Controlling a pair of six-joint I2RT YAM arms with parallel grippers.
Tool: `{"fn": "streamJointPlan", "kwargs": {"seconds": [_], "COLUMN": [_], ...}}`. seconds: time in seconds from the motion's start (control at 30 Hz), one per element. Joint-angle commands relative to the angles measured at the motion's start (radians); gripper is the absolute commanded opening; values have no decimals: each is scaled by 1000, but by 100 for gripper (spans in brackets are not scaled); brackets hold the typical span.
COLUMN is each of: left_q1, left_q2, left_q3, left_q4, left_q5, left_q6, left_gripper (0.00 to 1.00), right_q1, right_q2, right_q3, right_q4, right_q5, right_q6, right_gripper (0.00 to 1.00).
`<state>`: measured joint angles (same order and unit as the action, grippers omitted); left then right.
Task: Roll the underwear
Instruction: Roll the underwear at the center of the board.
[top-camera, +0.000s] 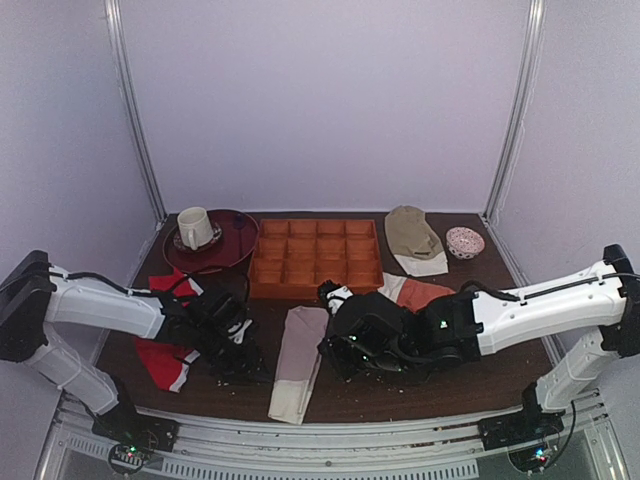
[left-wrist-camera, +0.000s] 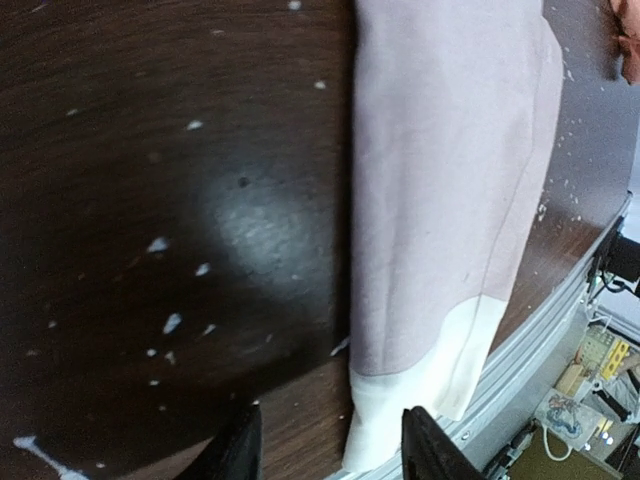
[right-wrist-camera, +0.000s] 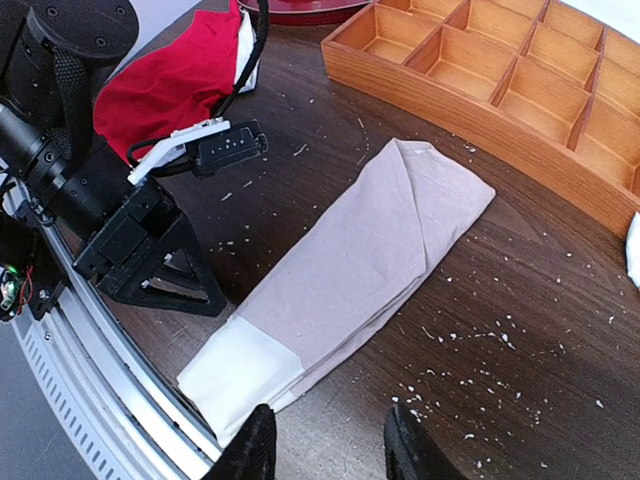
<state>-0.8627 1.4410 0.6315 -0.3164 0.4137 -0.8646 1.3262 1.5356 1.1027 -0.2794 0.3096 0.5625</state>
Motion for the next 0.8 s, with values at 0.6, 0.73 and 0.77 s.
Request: {"fn": "streamJointPlan", "kwargs": {"seconds": [0.6, 0.73, 0.77], "left_q1": [-11, -27, -33], "left_q2": [103, 111, 111], "left_q3": [-18, -26, -30], "left_q4": [180, 165, 163], "left_q5": [111, 104, 101], "left_q6": [2, -12, -21], "left_gripper": [39, 29, 28], "right_q1": [20, 21, 21], "right_q2": [-47, -45, -46], "right_q3": [-48, -52, -52], "right_q4": [-64, -65, -64], "right_q5": [106, 111, 111], "right_q6": [73, 72, 71], "right_gripper": [38, 37, 38]}}
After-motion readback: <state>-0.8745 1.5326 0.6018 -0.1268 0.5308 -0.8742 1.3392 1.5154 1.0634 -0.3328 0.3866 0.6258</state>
